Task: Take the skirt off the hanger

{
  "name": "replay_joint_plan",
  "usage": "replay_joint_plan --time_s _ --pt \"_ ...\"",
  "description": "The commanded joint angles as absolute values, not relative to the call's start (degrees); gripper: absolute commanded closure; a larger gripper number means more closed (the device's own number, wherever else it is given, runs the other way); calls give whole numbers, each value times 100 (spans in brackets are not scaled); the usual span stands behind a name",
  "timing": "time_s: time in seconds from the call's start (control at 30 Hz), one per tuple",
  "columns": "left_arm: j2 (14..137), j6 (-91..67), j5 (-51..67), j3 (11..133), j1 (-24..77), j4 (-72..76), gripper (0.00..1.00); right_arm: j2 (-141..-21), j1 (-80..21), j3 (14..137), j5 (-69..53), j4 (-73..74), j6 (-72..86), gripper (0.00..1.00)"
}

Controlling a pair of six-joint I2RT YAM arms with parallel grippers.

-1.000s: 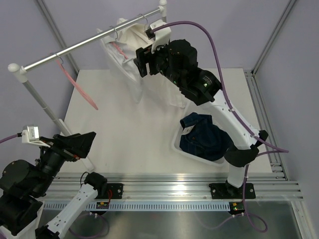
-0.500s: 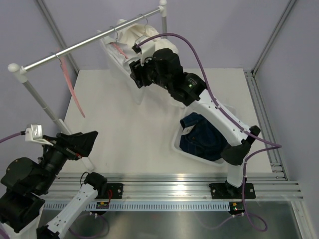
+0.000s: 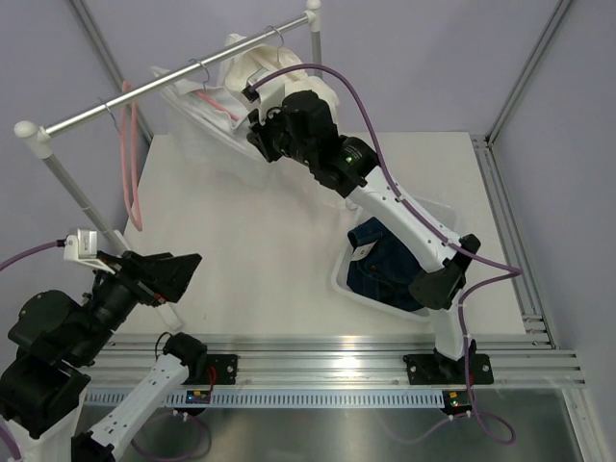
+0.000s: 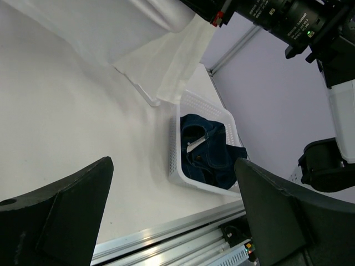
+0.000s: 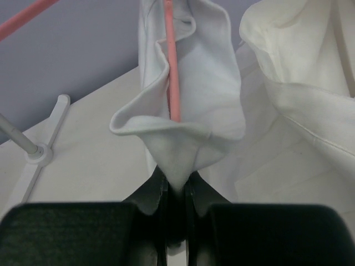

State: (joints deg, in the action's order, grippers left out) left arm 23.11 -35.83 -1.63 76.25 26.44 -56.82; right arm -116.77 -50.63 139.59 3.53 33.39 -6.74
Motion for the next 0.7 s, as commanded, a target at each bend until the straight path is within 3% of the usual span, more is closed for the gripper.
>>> replay_joint_plan --time_s 0.0,0.27,0.67 --pt "2593 -3489 438 7639 2654 -5370 5 -11198 -5054 13599 202 2709 -783 100" --pt "2689 -3586 597 7471 2654 -5265 5 -10320 -5054 12833 527 1846 -519 100" --pt "3014 -3428 922 7559 2654 -5414 11 -9914 -5054 12533 519 1336 -194 100"
